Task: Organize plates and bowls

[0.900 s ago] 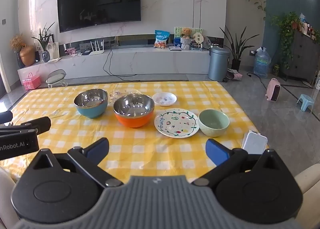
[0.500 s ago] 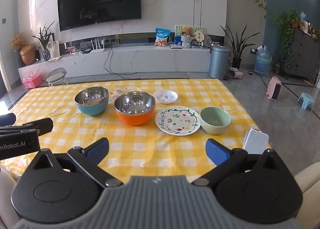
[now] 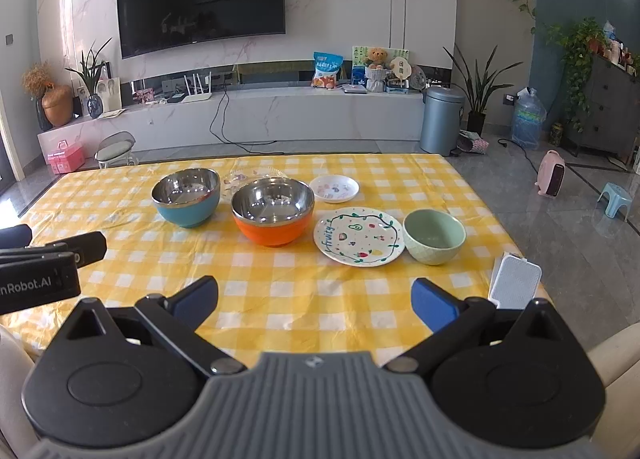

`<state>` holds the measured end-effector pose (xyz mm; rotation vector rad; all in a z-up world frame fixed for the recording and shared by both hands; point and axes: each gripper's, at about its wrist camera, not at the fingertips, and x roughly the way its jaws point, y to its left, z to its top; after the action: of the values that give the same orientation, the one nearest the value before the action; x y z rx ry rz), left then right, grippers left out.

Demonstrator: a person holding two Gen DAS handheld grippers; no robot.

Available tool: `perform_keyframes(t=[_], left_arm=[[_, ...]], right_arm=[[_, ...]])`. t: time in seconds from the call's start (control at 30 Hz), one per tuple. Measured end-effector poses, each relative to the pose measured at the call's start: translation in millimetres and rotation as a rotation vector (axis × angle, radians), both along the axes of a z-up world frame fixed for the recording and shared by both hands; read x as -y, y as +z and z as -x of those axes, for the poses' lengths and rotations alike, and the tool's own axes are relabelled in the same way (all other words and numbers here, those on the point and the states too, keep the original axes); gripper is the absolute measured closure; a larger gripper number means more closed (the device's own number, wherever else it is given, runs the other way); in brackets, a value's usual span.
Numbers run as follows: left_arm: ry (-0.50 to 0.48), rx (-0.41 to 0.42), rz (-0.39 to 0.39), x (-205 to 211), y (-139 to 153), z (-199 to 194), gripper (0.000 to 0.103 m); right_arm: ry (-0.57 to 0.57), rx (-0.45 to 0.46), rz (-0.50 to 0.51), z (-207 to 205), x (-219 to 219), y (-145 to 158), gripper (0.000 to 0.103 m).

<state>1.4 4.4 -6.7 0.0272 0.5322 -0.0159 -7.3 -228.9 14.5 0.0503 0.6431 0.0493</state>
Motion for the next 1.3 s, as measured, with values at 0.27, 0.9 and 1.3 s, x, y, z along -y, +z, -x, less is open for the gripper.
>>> perform_keyframes(t=[0.27, 0.9, 1.3], left_arm=[[0.0, -0.001, -0.001, -0.2, -0.5, -0.2, 0.0], [0.0, -0.013, 0.0, -2.3, -11.6, 0.6, 0.0], [0.0, -0.022, -0.001, -2.2, -14.7, 1.9, 0.0]], right_arm=[[0.0, 0.0, 0.001, -0.6, -0.3, 0.0, 0.002], [0.007, -0.009, 0.008, -2.7, -3.1, 1.8, 0.002], [0.009, -0.012, 0.01, -3.1, -3.6, 0.8, 0.002]])
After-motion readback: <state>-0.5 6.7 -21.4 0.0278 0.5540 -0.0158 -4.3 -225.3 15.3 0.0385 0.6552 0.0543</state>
